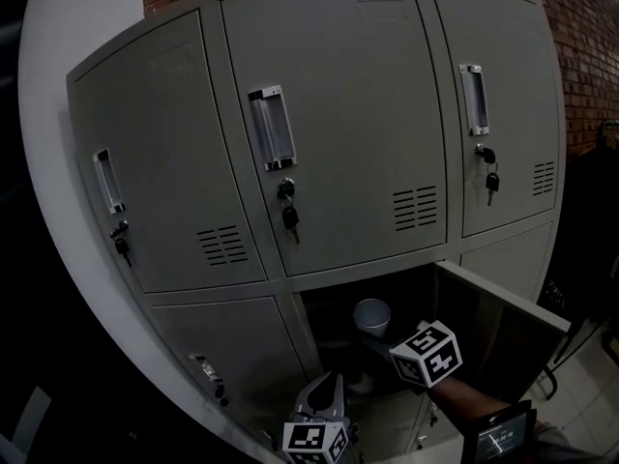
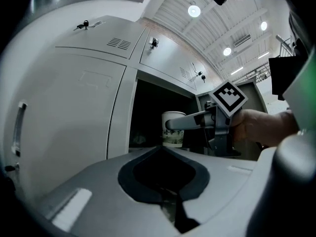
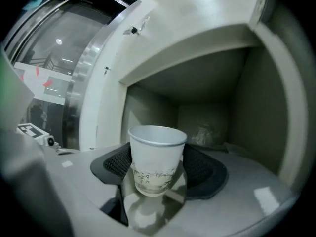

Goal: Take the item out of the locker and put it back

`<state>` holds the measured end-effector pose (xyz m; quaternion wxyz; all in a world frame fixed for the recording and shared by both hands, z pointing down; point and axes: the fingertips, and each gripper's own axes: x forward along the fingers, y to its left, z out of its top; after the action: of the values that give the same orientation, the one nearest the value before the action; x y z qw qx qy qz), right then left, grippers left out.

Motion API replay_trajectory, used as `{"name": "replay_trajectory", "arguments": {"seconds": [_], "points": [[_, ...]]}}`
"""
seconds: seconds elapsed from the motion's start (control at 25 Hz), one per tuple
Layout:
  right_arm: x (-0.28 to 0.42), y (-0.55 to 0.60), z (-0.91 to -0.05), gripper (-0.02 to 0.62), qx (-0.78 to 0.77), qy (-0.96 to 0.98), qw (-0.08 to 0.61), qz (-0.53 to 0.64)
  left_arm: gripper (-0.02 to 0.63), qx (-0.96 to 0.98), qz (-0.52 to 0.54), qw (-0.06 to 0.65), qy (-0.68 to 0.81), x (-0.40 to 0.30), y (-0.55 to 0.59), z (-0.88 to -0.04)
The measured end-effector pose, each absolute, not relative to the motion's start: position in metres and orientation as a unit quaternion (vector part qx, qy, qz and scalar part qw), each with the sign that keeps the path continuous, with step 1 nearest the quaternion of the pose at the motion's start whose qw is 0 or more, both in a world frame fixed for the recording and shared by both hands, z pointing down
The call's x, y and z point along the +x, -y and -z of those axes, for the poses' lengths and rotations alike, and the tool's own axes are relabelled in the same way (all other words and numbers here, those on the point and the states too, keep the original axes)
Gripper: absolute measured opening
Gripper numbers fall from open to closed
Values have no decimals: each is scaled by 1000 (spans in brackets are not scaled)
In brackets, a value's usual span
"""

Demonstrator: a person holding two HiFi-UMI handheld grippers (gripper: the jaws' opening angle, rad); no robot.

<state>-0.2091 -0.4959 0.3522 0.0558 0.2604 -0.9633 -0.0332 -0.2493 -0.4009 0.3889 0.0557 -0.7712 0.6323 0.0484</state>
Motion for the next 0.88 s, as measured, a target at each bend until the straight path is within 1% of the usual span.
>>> {"name": "replay_trajectory", "arguments": {"seconds": [0.48,0.88], "points": [[-145,411,-372,313,243,969,42,21,-5,-749,-36,59,-659,-213,344,-391],[-81,327,-415,313,219,974,50,-21,-5,-736,-15,48,-676,-158,271,-405]]}}
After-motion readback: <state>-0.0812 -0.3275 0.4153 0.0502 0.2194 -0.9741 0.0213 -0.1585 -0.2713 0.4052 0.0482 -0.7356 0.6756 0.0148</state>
